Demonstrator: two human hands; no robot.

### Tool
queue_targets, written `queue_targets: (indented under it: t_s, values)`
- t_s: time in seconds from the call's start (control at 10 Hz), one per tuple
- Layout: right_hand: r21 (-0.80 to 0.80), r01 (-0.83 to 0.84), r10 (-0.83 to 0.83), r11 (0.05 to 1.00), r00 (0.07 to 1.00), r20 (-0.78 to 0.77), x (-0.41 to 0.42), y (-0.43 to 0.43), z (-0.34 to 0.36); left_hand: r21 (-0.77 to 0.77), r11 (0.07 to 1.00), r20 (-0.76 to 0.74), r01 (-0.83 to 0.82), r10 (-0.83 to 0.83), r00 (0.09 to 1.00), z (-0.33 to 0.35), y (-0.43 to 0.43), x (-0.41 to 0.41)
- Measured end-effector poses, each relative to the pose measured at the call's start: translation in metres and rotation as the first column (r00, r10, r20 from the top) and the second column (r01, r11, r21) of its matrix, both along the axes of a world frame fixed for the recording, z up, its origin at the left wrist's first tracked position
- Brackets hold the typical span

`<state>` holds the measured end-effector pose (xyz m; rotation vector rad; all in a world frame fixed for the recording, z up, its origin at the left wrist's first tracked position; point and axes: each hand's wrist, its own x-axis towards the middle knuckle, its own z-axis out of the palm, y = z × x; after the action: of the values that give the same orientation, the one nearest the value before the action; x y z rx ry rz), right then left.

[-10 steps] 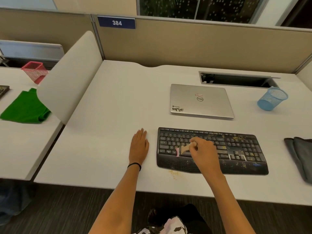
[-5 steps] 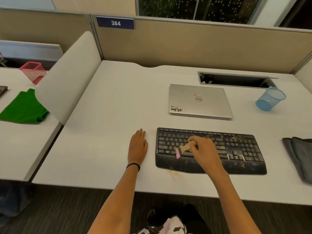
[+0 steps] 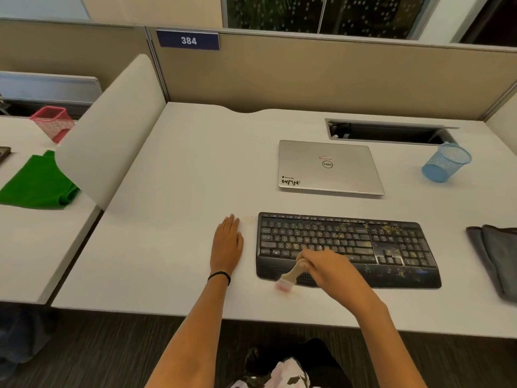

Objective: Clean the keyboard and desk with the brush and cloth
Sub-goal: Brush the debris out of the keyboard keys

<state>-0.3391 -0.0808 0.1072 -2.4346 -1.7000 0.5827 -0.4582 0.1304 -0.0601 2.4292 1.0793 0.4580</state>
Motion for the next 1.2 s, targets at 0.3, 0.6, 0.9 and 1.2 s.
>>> queue_targets:
  t_s: [0.3,0.6,0.9,1.2]
  values:
    - [0.108,0.021,-0.023,0.994,0.999,0.022,0.006,-0.003,0.004,-0.001,1.000,-0.009,-0.006,0.006,1.000,-0.001,0.000,0.000]
    - [0.189,0.063,-0.059,0.980,0.998,-0.029,0.016,-0.006,0.010,-0.012,1.000,0.006,-0.009,0.009,1.000,-0.001,0.000,0.000]
    - [0.316,0.078,-0.113,0.946,0.989,0.091,0.023,0.011,-0.010,-0.012,1.000,-0.003,-0.009,0.009,1.000,-0.002,0.000,-0.001]
    - [0.237,0.007,-0.033,0.971,0.994,0.103,0.028,0.010,0.016,-0.012,1.000,0.009,0.000,0.001,1.000,-0.002,0.000,-0.001]
